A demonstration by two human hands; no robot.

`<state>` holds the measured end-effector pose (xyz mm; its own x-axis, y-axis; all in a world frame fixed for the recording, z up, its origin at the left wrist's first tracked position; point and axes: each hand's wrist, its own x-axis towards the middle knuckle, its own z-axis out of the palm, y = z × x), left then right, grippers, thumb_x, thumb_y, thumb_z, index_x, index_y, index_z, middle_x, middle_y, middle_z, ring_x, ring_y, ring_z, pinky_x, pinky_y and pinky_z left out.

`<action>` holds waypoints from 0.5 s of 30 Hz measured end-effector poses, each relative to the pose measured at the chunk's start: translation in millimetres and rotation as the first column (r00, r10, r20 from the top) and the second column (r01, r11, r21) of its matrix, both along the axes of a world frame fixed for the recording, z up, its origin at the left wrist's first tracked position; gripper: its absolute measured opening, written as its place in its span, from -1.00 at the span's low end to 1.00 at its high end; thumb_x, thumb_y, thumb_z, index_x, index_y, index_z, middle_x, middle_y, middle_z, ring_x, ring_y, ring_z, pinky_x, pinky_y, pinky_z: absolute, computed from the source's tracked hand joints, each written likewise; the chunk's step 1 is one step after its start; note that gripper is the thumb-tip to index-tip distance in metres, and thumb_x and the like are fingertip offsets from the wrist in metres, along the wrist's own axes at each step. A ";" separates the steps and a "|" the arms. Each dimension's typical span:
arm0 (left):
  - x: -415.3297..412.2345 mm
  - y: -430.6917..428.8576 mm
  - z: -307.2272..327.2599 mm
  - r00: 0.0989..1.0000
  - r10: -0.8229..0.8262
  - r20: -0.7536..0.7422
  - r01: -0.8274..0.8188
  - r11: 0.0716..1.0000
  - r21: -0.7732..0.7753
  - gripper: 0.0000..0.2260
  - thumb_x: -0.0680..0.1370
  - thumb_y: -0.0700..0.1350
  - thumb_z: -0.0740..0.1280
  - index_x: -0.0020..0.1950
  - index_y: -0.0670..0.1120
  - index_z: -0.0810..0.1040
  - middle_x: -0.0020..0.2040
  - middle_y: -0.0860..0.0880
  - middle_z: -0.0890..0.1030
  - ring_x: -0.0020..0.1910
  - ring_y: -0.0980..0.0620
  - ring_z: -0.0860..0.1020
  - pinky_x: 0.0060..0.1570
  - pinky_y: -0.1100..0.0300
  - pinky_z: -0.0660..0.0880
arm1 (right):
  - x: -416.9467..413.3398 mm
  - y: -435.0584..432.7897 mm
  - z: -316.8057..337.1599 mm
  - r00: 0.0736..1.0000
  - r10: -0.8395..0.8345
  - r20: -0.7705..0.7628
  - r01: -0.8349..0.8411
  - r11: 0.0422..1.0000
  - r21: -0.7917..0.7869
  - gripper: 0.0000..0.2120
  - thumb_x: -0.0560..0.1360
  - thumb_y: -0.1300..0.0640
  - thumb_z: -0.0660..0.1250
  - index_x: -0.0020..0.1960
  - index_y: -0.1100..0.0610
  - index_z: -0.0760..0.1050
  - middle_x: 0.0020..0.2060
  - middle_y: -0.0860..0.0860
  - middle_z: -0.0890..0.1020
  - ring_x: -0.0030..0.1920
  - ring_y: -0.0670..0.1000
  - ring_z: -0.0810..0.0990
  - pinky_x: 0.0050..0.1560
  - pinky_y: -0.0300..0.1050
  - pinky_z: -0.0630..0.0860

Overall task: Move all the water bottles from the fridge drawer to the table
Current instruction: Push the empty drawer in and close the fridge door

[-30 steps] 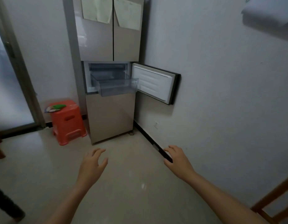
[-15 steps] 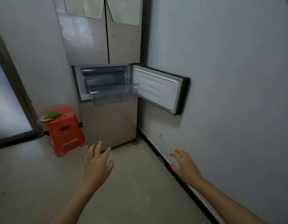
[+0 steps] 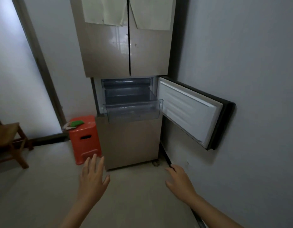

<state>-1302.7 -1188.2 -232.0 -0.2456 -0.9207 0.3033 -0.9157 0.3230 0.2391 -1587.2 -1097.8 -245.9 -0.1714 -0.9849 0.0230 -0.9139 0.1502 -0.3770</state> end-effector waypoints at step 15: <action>-24.8 -231.3 -23.2 0.989 0.131 -0.066 -0.127 0.990 0.059 -0.39 0.47 0.00 0.36 0.45 -0.11 0.22 0.49 -0.17 0.17 0.48 -0.20 0.09 0.36 -0.12 0.17 | -31.7 -269.0 11.8 0.999 0.025 -0.045 -0.025 1.000 -0.006 -0.50 0.57 0.01 0.16 0.47 0.05 0.14 0.49 0.05 0.12 0.48 0.02 0.07 0.44 -0.10 0.14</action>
